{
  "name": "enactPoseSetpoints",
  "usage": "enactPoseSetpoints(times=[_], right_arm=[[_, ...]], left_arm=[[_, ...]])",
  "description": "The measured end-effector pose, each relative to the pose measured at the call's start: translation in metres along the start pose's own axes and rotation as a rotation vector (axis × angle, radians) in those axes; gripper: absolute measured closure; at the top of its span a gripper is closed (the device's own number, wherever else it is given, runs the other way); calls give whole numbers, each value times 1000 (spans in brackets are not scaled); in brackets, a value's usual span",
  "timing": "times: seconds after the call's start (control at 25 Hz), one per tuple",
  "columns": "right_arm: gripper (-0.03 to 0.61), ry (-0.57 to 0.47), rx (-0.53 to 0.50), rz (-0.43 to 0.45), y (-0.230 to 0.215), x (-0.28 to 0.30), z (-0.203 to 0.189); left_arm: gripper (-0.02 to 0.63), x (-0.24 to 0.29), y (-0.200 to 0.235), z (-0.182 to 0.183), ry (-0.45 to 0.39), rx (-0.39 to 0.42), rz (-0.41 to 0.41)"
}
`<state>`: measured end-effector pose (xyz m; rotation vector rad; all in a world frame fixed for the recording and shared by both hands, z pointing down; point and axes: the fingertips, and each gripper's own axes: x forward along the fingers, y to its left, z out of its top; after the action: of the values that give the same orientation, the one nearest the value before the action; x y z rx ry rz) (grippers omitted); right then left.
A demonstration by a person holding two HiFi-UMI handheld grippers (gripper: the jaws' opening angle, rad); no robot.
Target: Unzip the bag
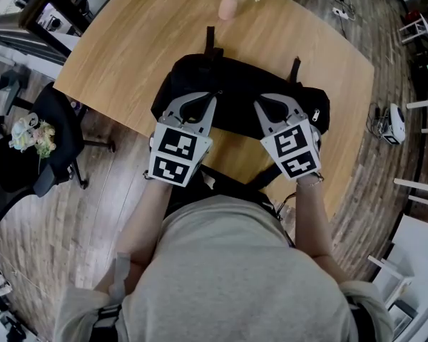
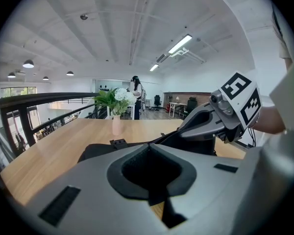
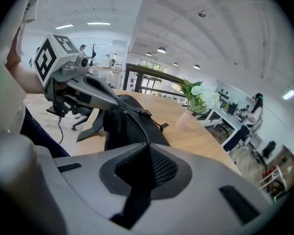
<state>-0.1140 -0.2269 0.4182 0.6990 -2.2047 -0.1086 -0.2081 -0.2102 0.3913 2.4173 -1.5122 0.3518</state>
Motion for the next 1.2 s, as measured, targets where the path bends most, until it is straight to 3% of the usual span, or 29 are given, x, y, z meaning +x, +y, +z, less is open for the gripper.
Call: enactPoseSetpoints(times=[1.2], right_arm=[[548,4,80,-61,-8,4,-4]], left_arm=[[591,-30,70,-18,37,6,110]])
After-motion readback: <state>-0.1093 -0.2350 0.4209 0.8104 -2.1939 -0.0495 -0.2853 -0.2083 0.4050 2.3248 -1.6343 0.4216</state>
